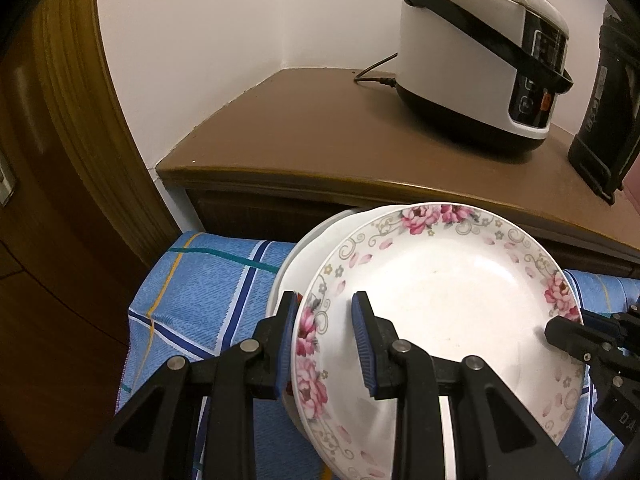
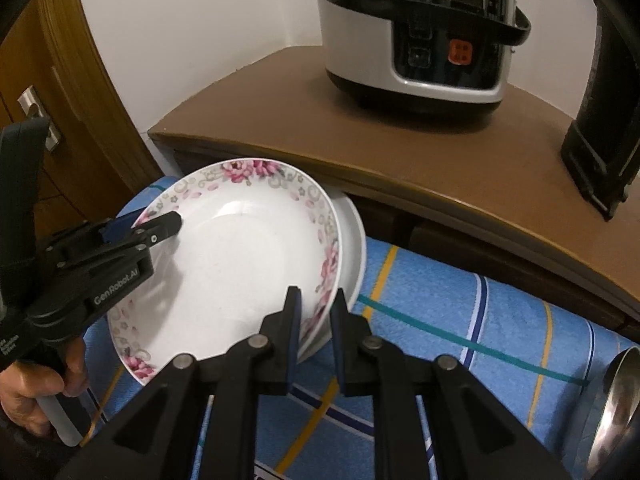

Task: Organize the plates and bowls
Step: 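Lower the pink-floral plate onto the rose plate and open both tools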

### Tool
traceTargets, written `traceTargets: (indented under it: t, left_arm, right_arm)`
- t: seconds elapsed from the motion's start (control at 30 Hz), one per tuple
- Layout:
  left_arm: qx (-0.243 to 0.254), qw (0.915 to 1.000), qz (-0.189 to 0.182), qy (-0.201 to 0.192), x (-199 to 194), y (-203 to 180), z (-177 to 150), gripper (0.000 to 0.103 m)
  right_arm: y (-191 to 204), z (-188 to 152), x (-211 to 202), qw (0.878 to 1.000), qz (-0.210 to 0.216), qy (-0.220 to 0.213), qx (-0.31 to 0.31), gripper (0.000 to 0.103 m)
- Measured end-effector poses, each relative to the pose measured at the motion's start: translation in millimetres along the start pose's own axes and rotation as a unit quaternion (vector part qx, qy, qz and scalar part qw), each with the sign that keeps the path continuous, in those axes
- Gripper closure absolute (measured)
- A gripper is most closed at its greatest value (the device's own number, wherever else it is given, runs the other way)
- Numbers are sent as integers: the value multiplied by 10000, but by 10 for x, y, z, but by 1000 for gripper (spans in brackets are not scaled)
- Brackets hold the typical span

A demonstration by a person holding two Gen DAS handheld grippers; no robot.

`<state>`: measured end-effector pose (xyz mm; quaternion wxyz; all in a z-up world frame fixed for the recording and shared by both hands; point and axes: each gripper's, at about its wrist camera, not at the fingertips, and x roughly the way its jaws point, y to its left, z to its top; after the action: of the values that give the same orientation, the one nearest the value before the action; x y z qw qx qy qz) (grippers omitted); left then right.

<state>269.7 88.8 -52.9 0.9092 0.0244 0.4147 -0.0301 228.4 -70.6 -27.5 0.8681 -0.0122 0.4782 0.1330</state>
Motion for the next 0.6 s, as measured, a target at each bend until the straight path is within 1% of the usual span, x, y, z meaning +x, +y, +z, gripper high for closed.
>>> traceTargets:
  t: [0.27,0.43,0.53,0.6]
  left_arm:
    - [200,9997,67,87,48,-33,49,72]
    - [243,9996,62,116,49,-39,58,72]
    - [331,9992,176,147,65,-76,63,72]
    - [338,9991,207,132,65,-75,69,72]
  right_arm:
    - [-113,-12,1,9994,167,68,293,88]
    - [-105,-11,-12,9995,97,46,291,87]
    - [-116,9,-14,9990,243,24,375,84]
    - [-99,14,-13,9992,196,58,350,84]
